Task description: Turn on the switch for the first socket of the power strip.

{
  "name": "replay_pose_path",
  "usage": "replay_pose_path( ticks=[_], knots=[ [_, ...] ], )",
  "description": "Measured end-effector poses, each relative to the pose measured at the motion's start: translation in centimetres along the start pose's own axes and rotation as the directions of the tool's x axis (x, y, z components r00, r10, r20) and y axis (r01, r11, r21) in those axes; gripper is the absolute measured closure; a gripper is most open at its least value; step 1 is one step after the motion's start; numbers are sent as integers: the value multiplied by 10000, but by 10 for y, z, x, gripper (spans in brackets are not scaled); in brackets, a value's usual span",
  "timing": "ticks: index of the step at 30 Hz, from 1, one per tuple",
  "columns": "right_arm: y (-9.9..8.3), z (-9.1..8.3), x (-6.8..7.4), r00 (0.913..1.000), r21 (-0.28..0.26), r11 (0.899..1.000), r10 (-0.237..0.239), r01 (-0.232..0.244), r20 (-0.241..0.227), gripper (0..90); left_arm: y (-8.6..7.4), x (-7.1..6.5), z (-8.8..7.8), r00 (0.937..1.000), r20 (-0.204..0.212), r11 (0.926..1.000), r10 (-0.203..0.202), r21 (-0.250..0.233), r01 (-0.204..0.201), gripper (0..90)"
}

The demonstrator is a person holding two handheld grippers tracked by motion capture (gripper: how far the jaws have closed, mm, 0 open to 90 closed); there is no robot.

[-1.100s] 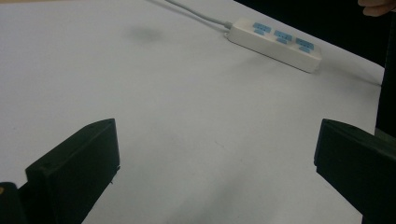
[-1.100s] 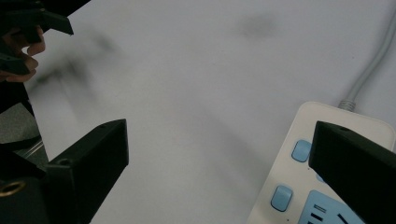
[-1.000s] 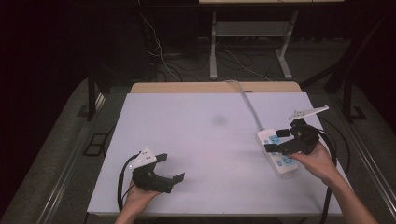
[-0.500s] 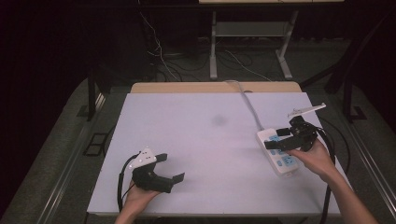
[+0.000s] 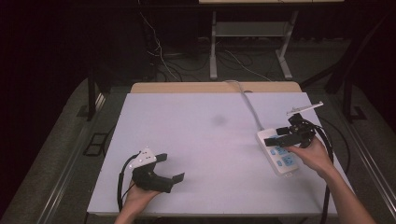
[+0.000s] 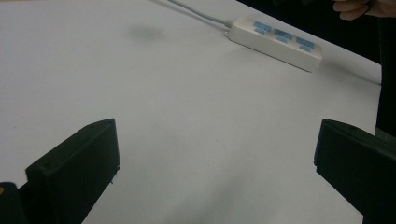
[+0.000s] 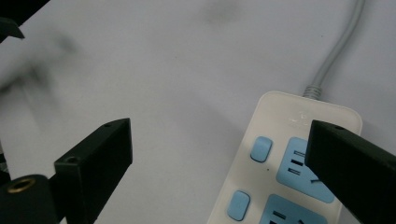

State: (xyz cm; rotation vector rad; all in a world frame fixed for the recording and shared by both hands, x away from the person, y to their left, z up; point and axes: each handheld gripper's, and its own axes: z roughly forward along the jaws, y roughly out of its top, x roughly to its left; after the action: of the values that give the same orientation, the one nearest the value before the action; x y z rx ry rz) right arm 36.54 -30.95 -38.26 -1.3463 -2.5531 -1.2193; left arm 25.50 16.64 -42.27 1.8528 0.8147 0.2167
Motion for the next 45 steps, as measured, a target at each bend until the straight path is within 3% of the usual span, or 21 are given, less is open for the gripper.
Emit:
replay_pose_path(
  ticks=[2,8,16,22,30,39,45],
  knots=[
    [0,1,-2,10000,-19,10000,-11,12,27,167,0,0,0,10000,4,10000,-11,-3,11,0],
    [0,4,-7,9996,50,9999,134,-136,261,243,0,1,0,10000,0,10000,-5,23,5,0],
    [2,7,-8,9989,-37,10000,-51,53,464,479,-1,2,0,10000,-29,10000,-31,36,31,0],
    [2,11,-11,9993,75,9999,-84,81,359,658,-1,3,0,10000,-65,10000,-46,36,47,0],
    [3,16,-12,9993,243,9991,-350,352,-113,894,-1,4,0,10000,-72,10000,-37,56,37,0],
    [3,24,-16,9995,521,9982,-304,304,-14,896,-1,5,1,10000,-58,10000,-34,70,34,0],
    [3,29,-19,9990,763,9967,-314,290,313,895,-1,5,1,10000,-54,10000,-36,84,36,0]
  ],
)
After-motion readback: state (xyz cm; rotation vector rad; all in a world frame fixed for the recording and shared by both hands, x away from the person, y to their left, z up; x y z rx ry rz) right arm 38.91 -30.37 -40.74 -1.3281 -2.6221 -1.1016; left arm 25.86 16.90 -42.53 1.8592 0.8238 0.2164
